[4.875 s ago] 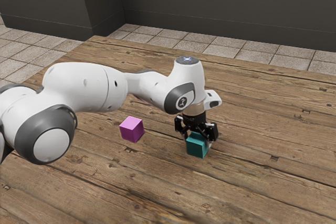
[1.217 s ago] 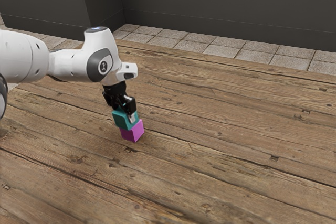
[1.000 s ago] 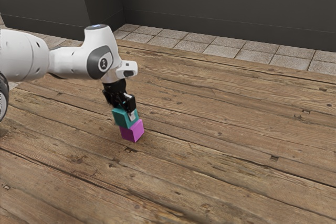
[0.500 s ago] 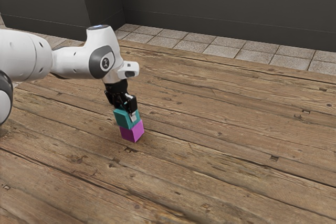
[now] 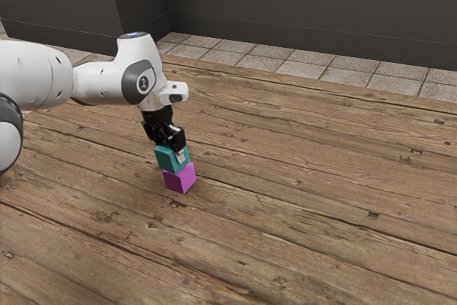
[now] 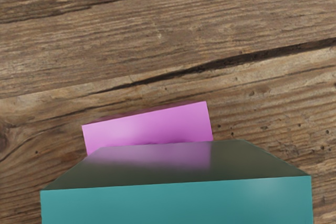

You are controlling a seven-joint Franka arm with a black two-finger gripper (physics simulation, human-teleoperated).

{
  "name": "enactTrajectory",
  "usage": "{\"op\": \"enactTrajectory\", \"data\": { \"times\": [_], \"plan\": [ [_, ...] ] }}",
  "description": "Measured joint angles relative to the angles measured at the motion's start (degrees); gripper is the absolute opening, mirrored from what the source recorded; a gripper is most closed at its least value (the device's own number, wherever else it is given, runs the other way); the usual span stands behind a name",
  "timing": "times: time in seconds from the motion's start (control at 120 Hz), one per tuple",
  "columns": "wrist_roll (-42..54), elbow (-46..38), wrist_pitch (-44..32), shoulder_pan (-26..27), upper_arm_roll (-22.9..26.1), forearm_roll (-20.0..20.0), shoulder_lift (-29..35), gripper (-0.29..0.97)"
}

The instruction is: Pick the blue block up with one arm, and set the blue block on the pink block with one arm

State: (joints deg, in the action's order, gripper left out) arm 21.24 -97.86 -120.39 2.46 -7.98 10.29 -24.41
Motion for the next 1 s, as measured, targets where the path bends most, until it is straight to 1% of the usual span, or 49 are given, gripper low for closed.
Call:
{"op": "enactTrajectory", "data": {
  "times": [0.433, 0.5, 0.658, 0.775, 0.85, 1.0],
  "plan": [
    [0.44, 2.36, 0.64, -0.09, 0.00, 0.44, -1.68, 0.32],
    [0.65, 2.31, 0.96, -0.16, 0.00, 0.78, -1.66, 0.41],
    [1.34, 2.37, 1.71, -0.26, -0.09, 1.55, -1.61, 0.53],
    [1.73, 2.49, 2.01, -0.42, -0.13, 1.73, -1.32, 0.58],
    [1.94, 2.60, 2.50, -0.49, -0.24, 1.73, 0.64, 0.61],
    [2.20, 2.63, 3.66, 0.23, -0.36, 1.29, 6.72, 0.63]
  ]
}}
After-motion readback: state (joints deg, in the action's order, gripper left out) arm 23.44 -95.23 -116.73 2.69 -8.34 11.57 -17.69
